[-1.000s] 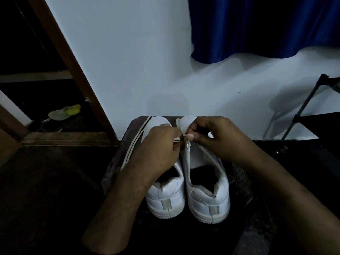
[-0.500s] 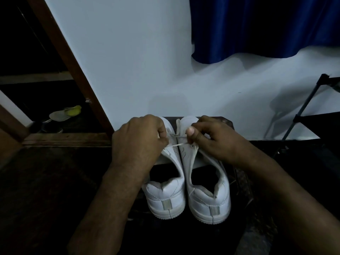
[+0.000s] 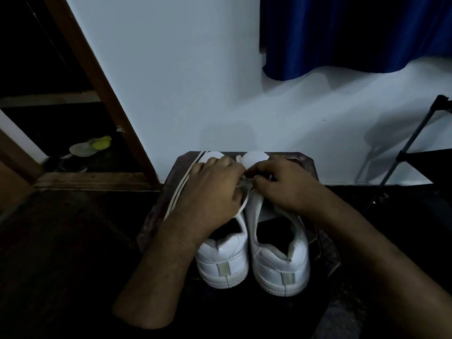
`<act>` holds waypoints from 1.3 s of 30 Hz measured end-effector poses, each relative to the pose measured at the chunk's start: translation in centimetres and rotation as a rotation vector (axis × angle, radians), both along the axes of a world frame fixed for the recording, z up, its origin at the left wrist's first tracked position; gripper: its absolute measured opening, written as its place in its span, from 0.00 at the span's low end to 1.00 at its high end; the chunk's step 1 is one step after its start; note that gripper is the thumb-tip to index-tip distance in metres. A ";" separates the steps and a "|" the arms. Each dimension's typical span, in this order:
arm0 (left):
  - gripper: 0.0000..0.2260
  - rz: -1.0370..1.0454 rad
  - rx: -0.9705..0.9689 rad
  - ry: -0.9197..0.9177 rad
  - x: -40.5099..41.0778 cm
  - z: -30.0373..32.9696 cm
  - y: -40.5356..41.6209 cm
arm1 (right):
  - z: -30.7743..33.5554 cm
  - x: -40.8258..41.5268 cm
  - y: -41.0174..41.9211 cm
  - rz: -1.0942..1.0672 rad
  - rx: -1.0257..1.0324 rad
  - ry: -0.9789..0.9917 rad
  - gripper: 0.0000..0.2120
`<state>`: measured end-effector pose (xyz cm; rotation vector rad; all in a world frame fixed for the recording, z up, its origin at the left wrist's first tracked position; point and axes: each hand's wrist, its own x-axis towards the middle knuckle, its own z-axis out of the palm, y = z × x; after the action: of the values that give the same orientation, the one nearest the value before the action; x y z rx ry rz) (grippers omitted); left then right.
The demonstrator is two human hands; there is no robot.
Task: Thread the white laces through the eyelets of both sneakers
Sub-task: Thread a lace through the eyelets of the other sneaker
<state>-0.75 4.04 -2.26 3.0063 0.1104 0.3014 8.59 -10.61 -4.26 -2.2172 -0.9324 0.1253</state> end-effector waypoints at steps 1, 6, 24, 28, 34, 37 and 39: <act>0.13 0.014 0.027 -0.002 0.2 -0.2 -0.1 | 0.1 0.0 0.0 -0.005 -0.008 0.001 0.13; 0.09 0.087 0.046 -0.001 0.5 -0.5 -0.3 | 0.5 -0.1 -0.2 0.000 -0.032 0.010 0.11; 0.09 0.088 -0.493 -0.323 0.7 -0.5 0.3 | 0.6 -0.4 0.1 0.027 0.322 0.187 0.22; 0.06 -0.042 -1.086 -0.381 0.1 1.4 -0.3 | 2.1 -1.3 -0.1 -0.050 0.607 0.473 0.32; 0.15 -0.139 -1.725 -0.561 -0.7 3.8 0.3 | 1.8 -0.3 -0.5 -0.228 0.615 0.354 0.30; 0.12 -0.186 -1.764 -0.532 -0.8 3.9 -0.3 | 0.3 0.3 -0.7 -0.344 0.223 -0.135 0.14; 0.10 -0.155 -1.674 -0.492 -0.5 3.5 -0.9 | 0.7 -0.5 -0.5 -0.294 0.233 -0.208 0.07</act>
<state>-1.26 3.09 1.24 1.2383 0.0352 0.5340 8.12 -11.06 -3.53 -2.1466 -0.6784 -0.3388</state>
